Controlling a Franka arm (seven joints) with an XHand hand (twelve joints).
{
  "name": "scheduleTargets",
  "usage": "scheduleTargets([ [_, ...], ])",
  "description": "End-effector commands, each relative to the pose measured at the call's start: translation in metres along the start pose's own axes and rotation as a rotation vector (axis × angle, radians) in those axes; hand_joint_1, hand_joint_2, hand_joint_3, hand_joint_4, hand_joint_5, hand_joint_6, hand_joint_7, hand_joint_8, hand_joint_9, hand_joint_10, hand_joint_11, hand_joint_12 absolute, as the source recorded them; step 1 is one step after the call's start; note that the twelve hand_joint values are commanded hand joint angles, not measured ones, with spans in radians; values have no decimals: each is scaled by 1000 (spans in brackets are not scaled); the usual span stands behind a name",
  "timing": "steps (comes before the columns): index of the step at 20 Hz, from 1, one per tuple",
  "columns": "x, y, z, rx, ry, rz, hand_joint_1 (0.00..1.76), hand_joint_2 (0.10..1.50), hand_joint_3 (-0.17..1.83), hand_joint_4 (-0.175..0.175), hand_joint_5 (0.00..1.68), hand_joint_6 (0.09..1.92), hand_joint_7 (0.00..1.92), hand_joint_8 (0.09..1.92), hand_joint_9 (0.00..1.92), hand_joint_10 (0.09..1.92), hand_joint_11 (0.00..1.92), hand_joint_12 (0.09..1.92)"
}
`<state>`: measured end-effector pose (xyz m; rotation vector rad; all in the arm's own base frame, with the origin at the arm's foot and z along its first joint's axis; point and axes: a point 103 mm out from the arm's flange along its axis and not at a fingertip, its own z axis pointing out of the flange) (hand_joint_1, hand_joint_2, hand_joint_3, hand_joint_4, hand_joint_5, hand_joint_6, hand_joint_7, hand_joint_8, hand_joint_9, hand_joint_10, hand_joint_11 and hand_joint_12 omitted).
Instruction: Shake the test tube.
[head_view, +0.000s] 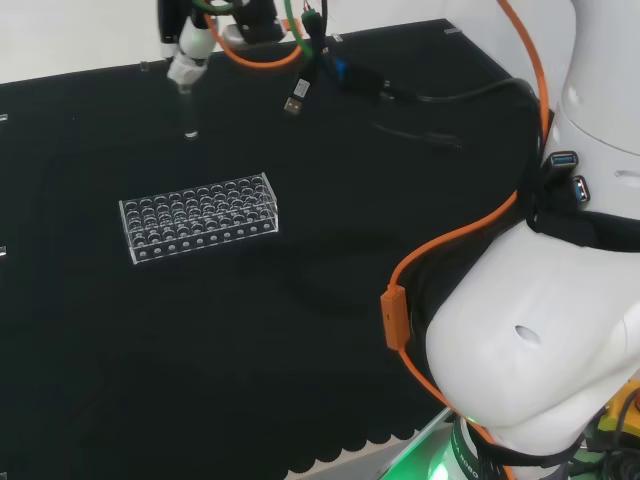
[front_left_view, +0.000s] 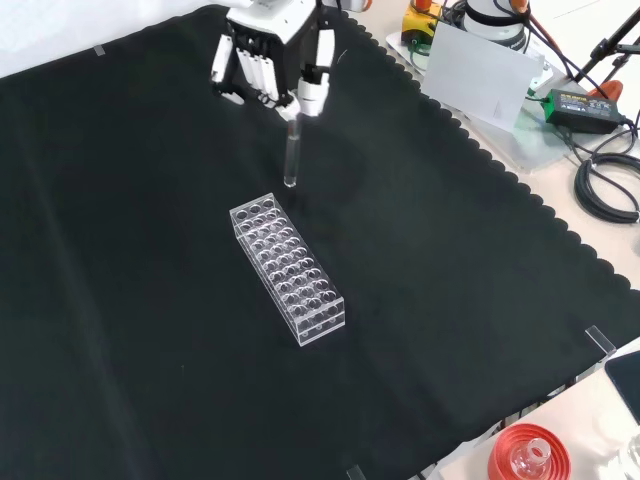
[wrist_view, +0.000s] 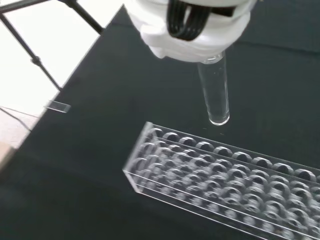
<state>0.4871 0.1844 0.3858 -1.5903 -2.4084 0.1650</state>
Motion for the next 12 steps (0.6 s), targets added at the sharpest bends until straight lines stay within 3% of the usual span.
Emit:
scheduleTargets([
  [1,54,15,-1,-5,29,-122,1426,768,350,-175,1347,389,1507,397,1343,208,455,1388],
  [5,38,9,2,2,19,-81,1426,767,351,-175,1348,388,1508,396,1344,206,456,1387],
  [12,-43,-28,11,41,-37,96,1426,765,355,-175,1349,386,1508,395,1346,203,458,1386],
])
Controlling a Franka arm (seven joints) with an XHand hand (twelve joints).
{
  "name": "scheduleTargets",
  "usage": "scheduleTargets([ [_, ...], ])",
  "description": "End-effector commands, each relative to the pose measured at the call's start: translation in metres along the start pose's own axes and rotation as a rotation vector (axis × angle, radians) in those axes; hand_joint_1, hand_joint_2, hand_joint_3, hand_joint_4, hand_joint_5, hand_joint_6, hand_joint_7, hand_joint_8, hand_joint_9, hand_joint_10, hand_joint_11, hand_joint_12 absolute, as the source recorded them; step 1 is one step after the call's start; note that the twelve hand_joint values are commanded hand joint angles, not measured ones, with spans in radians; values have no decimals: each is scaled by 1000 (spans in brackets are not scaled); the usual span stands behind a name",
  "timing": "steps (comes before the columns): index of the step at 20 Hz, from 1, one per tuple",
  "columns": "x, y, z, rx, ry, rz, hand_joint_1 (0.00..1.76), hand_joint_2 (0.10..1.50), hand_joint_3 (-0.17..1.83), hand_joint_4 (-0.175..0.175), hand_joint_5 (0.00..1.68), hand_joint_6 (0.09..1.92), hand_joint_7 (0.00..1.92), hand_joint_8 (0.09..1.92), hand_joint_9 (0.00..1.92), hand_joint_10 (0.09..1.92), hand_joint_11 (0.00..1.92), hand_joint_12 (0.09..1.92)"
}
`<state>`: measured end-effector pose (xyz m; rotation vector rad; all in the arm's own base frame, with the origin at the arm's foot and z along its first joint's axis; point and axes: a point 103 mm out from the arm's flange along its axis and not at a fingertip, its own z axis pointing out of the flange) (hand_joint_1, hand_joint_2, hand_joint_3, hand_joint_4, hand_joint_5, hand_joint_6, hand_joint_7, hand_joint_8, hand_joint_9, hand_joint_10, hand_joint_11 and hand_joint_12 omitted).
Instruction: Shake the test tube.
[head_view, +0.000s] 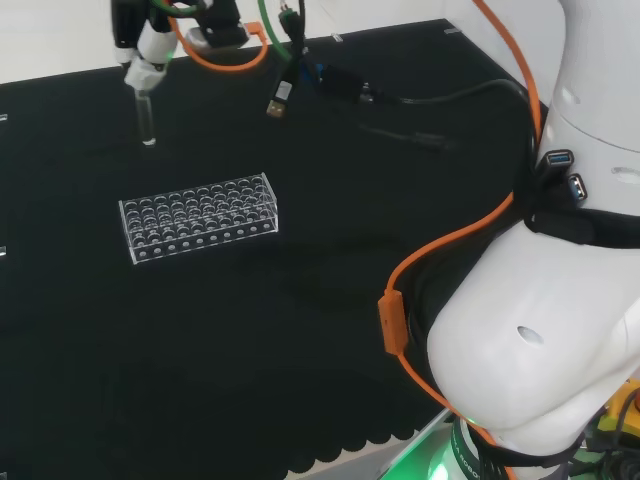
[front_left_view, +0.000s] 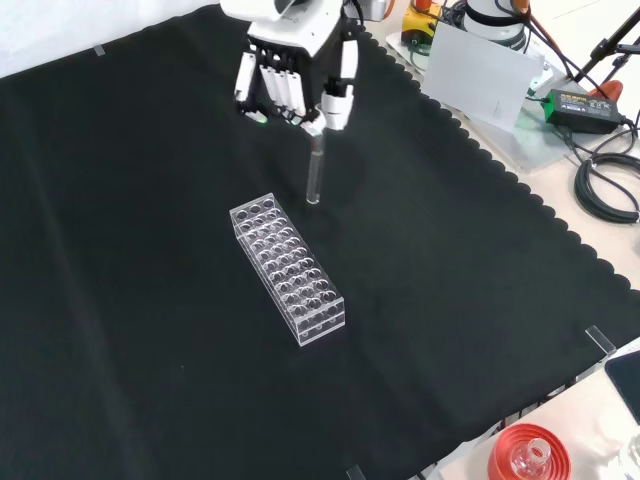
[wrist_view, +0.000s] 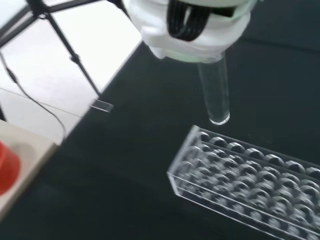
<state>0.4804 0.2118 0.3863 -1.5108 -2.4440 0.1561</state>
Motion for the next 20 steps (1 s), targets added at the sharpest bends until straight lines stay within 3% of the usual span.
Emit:
scheduleTargets([
  [1,-77,-42,8,36,-49,177,1427,765,355,-175,1349,386,1509,395,1346,203,458,1385],
  [4,-93,-50,6,30,-49,221,1427,764,357,-175,1350,385,1509,394,1347,202,459,1385],
  [7,-90,-48,3,17,-35,220,1427,763,358,-175,1350,385,1510,393,1347,201,460,1384],
  [15,-33,-19,11,8,23,101,1427,761,361,-175,1351,383,1512,390,1348,199,463,1383],
  [20,-10,-5,11,-5,48,56,1427,760,363,-175,1352,382,1513,389,1349,198,464,1381],
])
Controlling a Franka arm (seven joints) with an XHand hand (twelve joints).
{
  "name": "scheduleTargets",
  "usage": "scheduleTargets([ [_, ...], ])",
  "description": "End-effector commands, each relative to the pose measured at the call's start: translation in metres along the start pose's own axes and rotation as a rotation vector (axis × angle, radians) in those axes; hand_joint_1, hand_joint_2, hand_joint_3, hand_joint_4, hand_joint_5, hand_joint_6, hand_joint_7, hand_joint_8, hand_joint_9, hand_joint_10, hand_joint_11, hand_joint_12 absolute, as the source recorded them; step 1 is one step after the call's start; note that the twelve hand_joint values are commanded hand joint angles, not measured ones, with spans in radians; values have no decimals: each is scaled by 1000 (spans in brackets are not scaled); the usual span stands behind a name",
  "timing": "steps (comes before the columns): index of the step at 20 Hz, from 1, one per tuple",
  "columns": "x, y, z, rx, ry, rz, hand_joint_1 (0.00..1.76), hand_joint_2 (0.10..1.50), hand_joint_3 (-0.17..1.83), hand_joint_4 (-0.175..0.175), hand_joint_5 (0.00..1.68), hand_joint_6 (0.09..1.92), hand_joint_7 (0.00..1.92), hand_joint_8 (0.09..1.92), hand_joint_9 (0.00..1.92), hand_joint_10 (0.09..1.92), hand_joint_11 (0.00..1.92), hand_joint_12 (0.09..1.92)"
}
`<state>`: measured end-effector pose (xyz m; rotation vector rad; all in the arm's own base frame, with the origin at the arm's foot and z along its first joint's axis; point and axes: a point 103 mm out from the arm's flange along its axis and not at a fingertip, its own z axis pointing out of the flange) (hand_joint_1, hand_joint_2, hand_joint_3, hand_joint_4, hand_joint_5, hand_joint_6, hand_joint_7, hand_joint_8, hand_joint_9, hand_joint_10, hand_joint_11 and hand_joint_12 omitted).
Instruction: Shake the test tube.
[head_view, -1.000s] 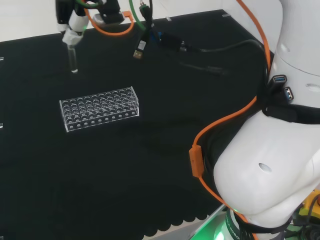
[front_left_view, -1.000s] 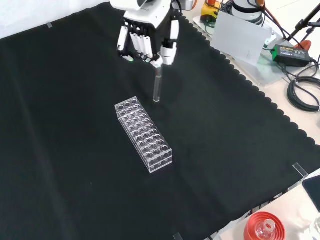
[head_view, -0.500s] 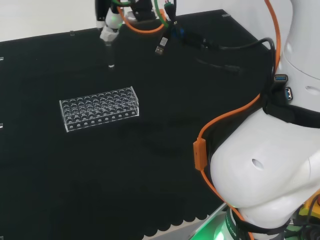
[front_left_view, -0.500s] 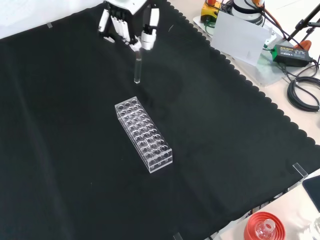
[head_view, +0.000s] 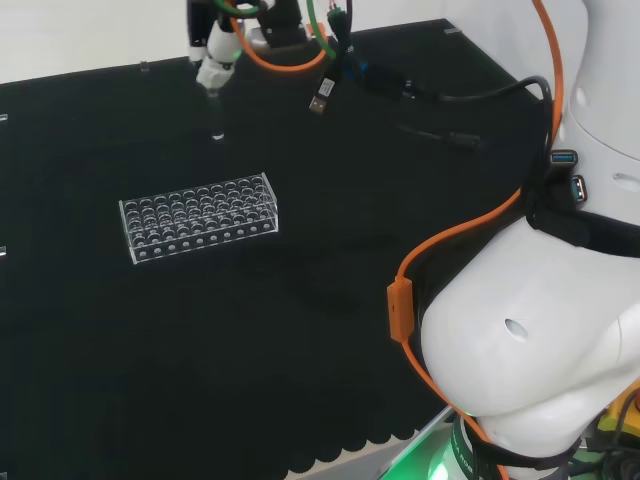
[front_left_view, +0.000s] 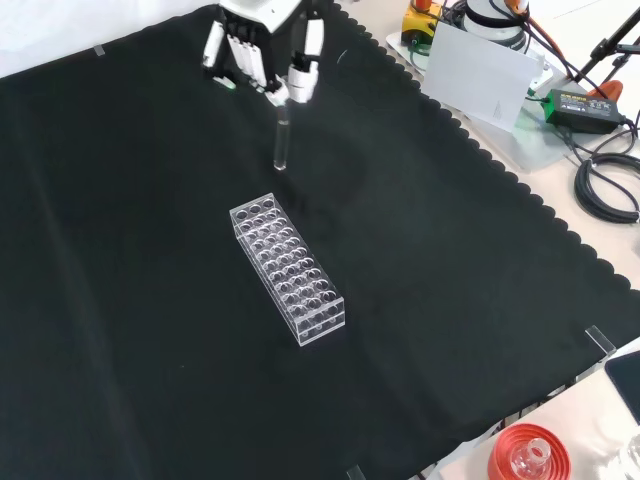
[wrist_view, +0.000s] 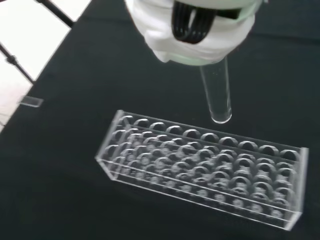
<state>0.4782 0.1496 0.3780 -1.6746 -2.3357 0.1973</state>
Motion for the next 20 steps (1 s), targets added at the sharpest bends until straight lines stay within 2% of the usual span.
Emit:
scheduleTargets([
  [1,50,18,5,-14,49,-84,1427,760,364,-175,1352,382,1513,388,1350,198,464,1381],
  [5,37,19,9,-11,41,-51,1427,759,365,-175,1353,382,1514,387,1350,197,465,1380],
  [11,-14,15,13,-14,13,78,1427,757,367,-175,1353,380,1515,386,1351,195,465,1379],
  [13,-22,21,15,-16,2,108,1427,757,368,-175,1354,380,1515,385,1352,194,466,1379],
  [20,-38,7,6,-38,4,117,1427,755,371,-175,1354,379,1516,384,1353,192,467,1378],
])
